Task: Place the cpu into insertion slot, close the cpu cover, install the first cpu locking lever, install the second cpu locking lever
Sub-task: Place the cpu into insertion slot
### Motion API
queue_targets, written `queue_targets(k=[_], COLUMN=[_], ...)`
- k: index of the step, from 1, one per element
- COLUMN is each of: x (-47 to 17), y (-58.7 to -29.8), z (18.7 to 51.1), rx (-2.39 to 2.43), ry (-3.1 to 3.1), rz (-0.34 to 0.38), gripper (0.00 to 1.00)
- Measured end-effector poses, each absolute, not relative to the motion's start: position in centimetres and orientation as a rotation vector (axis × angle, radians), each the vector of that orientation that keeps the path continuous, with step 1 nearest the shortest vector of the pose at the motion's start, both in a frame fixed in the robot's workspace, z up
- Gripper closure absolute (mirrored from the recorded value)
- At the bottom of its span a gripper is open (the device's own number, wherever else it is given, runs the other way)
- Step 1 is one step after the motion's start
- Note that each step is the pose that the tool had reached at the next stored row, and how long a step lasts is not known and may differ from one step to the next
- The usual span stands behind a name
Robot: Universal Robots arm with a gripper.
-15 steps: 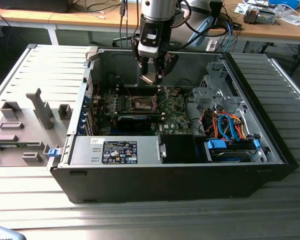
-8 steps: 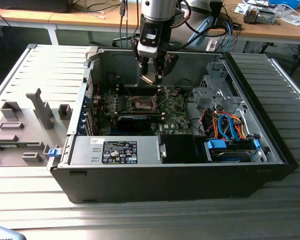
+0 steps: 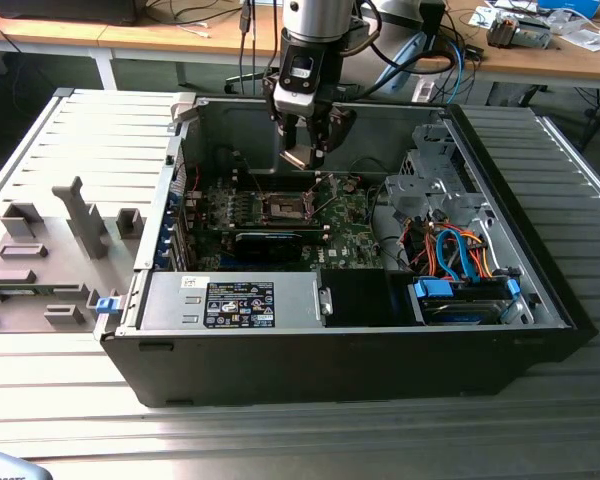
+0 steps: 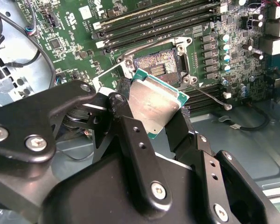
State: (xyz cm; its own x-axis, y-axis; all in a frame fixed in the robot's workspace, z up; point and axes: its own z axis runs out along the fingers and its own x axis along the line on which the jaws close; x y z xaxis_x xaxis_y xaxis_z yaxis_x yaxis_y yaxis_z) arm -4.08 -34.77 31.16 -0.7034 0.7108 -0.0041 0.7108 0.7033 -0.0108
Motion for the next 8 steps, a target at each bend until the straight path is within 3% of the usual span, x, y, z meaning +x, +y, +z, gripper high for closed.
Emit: queue_targets(k=[8], x=[-4.08], y=[-34.77], z=[31.15], rx=[-1.232], ry=[-2.890], rz=[0.021], gripper=[0.45])
